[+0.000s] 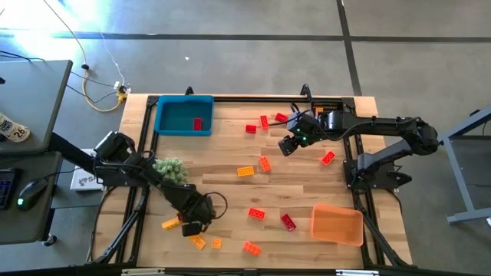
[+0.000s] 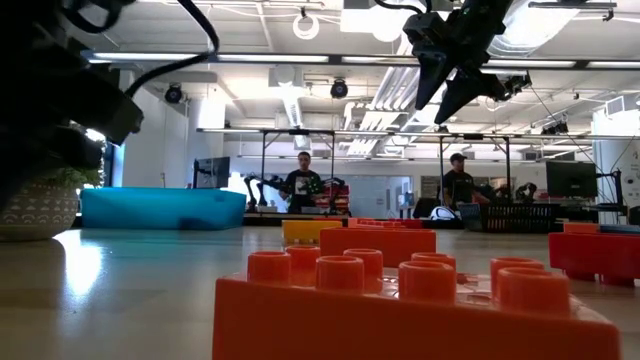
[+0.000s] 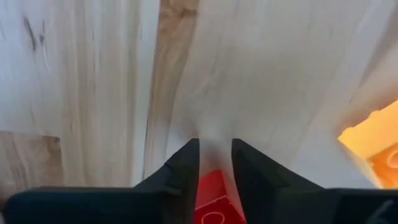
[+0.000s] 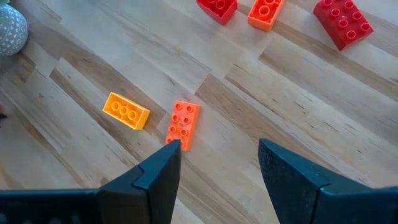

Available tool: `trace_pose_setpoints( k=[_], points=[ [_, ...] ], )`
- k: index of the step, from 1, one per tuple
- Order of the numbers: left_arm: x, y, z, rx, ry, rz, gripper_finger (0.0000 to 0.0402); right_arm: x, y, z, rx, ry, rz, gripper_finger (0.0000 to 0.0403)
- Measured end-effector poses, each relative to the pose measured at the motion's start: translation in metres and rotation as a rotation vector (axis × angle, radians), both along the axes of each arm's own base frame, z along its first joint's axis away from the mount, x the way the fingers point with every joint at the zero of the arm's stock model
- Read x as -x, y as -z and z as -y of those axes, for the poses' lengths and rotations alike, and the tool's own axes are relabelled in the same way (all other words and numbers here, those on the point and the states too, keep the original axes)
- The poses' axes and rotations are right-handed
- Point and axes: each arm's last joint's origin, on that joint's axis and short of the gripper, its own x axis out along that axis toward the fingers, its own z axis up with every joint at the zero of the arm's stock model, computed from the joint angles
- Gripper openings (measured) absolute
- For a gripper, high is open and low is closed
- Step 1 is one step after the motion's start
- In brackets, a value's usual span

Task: Sort & place blocks by color
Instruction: Put the red game piece into the blue bin

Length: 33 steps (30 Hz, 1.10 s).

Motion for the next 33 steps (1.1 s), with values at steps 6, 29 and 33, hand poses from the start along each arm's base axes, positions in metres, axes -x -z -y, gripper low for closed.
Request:
trace_pose_setpoints(
  k=[6,29,33],
  points=[
    [-0.007,-0.005,-0.006,0.014,-0.030,0.003,0.0124,0.000,0.000,0.000,0.001,-0.002,0.000,0.0202],
    [0.060,-0.083,0.010,-0.206,-0.407,0.214,0.0124,0.000,0.000,0.000,-0.003,-0.006,-0.002,0.0202],
    [0.080,-0.078,0.006,-0.192,-0.515,0.219,0.0124,0.000,0.000,0.000,-0.013,-0.012,0.000,0.0202]
  ],
)
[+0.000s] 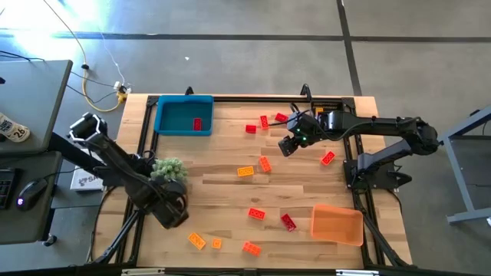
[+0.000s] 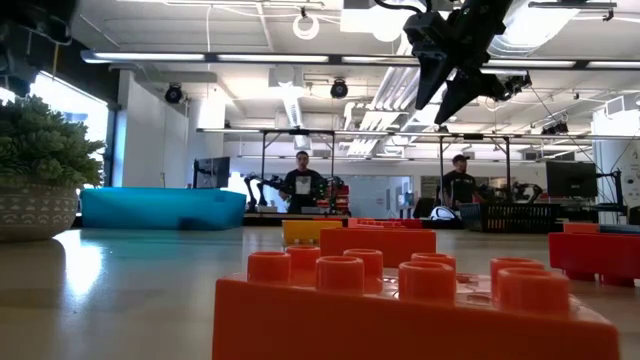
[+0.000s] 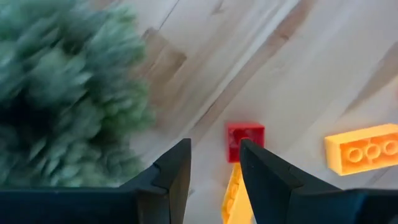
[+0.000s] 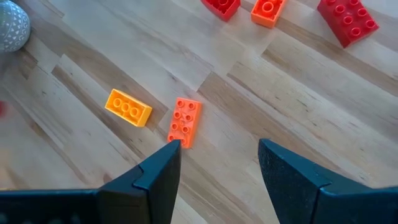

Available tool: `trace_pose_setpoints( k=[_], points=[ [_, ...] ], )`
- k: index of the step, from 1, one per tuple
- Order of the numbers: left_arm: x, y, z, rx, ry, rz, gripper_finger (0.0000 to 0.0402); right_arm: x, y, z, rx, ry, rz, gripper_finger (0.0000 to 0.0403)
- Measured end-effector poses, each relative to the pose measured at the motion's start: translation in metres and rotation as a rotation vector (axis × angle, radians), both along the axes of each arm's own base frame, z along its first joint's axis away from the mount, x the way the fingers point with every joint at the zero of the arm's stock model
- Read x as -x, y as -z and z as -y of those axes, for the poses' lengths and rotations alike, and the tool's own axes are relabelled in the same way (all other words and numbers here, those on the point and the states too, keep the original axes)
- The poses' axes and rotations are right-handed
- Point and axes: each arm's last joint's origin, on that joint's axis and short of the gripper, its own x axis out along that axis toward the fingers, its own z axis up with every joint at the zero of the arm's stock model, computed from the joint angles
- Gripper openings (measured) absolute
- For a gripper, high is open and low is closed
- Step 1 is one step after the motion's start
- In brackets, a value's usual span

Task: Sort & place blocks by color
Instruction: Put the red game piece into the blue bin

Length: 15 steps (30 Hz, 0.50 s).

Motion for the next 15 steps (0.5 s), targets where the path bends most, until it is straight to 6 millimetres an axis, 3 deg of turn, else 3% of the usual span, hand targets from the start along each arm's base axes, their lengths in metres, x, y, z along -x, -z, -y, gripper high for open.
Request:
trace_pose_setpoints(
  k=[9,15],
  points=[
    [0.018,0.000,-0.005,0.090,-0.170,0.011,0.0132,0.000,0.000,0.000,-0.011,-0.007,0.002,0.0202],
    [0.020,0.005,-0.003,0.153,-0.140,-0.037,0.0161,0.000,0.000,0.000,-0.012,-0.007,0.003,0.0202]
  ],
)
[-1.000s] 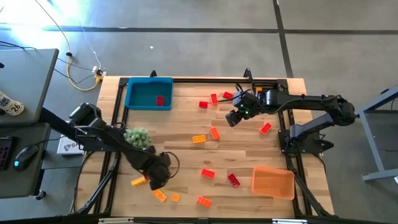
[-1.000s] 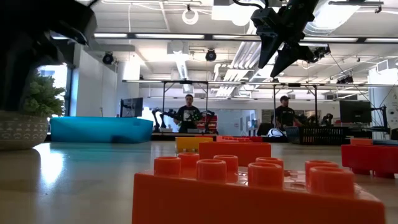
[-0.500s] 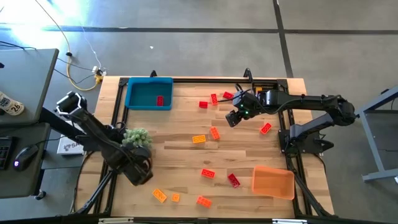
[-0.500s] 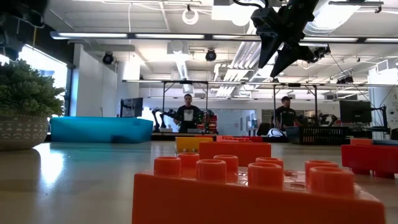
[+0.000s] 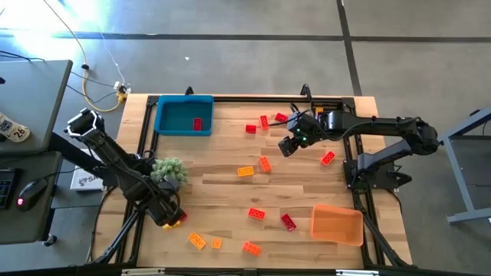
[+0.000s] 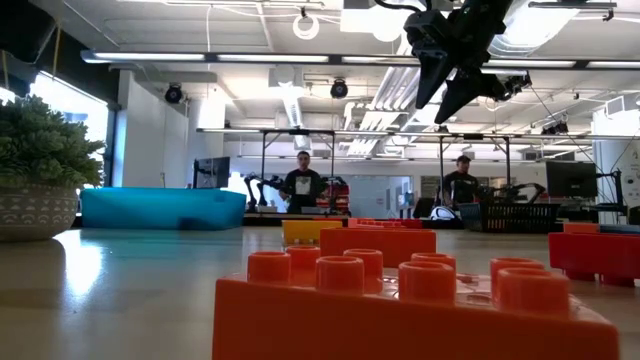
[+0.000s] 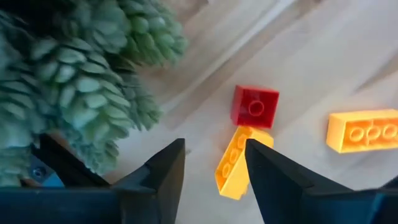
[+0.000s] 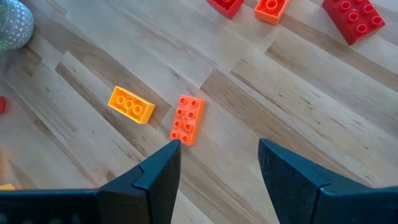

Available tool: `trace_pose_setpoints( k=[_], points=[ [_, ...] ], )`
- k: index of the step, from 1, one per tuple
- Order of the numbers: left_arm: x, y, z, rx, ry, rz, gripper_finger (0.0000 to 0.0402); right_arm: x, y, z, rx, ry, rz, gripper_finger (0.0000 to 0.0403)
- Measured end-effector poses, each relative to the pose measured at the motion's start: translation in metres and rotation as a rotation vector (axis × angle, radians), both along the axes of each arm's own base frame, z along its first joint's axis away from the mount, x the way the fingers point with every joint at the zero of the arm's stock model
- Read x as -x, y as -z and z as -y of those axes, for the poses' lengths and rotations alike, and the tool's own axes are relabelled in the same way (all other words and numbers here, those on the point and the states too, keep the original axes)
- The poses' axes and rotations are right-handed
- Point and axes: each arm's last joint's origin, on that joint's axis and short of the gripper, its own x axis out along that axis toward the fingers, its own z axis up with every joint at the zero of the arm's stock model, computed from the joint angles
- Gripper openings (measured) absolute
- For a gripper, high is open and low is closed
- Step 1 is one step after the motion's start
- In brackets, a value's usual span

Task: Sort & place blocks by color
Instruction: Put the red game piece into the blue bin

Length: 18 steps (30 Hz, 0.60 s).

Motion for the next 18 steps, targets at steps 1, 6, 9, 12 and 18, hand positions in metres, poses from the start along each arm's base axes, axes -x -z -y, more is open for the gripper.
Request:
trace_pose_setpoints(
  k=[1,6,9,12,18],
  points=[
    [0.000,0.000,0.001,0.012,0.010,-0.001,0.0168,0.000,0.000,0.000,0.000,0.000,0.000,0.0202],
    [-0.006,-0.001,0.005,0.051,0.017,0.065,0.0201,0.000,0.000,0.000,0.000,0.000,0.000,0.0202],
    [-0.010,0.001,0.008,0.056,0.017,0.088,0.0214,0.000,0.000,0.000,0.000,0.000,0.000,0.0202],
    [-0.015,0.008,0.012,0.044,0.016,0.084,0.0218,0.000,0.000,0.000,0.000,0.000,0.000,0.0202],
    [-0.028,0.027,0.023,0.027,0.057,0.077,0.0211,0.000,0.000,0.000,-0.005,-0.002,0.002,0.0202]
  ],
)
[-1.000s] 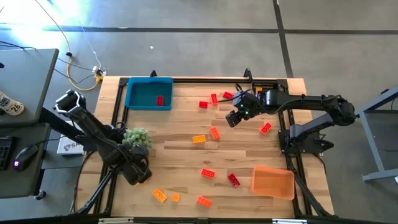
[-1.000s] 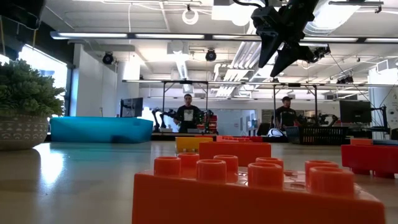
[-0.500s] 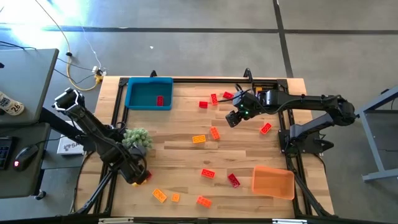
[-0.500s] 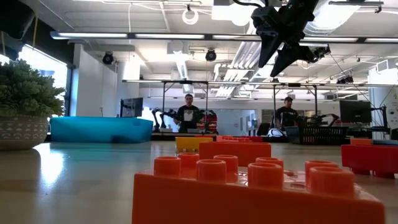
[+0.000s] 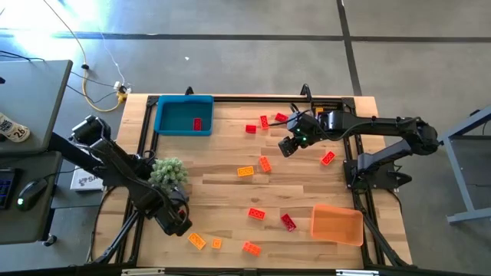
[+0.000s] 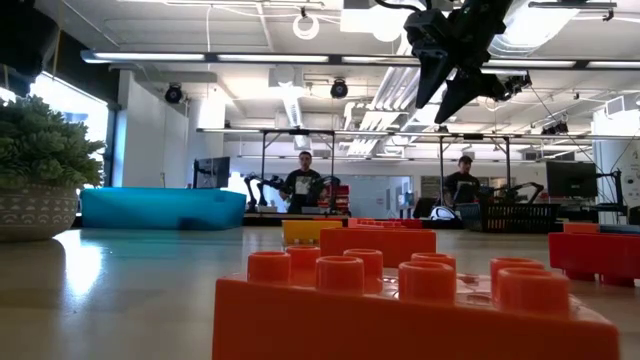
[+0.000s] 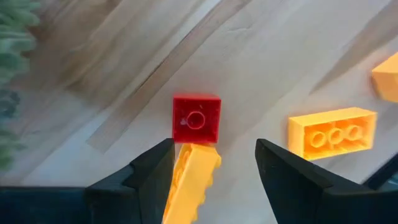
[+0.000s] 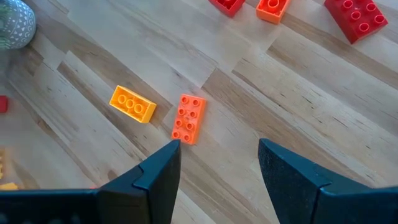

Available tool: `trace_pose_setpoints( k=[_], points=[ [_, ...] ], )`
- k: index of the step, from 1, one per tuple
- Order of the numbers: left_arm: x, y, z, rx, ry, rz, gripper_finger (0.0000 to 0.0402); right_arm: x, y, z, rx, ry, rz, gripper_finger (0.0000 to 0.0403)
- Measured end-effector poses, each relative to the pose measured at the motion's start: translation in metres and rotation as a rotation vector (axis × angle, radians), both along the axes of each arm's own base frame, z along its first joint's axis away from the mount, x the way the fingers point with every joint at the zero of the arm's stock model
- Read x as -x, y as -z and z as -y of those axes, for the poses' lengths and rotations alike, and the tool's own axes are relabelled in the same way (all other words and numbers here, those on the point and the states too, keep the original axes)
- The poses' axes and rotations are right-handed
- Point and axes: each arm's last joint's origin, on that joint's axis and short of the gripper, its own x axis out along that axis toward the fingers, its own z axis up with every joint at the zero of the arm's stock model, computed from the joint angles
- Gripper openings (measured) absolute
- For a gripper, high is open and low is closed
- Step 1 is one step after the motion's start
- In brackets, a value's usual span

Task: Sort & place blocks by color
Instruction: Put the red game piece into the blue bin

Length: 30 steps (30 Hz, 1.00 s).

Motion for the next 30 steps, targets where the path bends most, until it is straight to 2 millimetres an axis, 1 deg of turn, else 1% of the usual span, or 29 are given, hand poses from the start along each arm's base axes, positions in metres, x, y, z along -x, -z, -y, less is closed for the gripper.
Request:
trace_pose_setpoints(
  k=[3,8,16,24,30],
  points=[
    [-0.005,0.010,0.004,-0.001,0.006,-0.023,0.0209,0.000,0.000,0.000,-0.001,-0.001,0.000,0.0202],
    [-0.007,0.022,0.006,-0.032,0.013,-0.077,0.0209,0.000,0.000,0.000,-0.006,-0.002,0.007,0.0202],
    [-0.011,0.031,0.006,-0.059,0.015,-0.095,0.0207,-0.001,0.000,0.000,-0.012,-0.005,0.010,0.0202],
    [-0.021,0.041,-0.001,-0.086,0.033,-0.118,0.0207,-0.001,0.000,0.000,-0.012,-0.005,0.010,0.0202],
    [-0.024,0.051,-0.001,-0.039,0.059,-0.190,0.0201,-0.001,0.000,0.000,-0.024,0.013,0.013,0.0202]
  ],
)
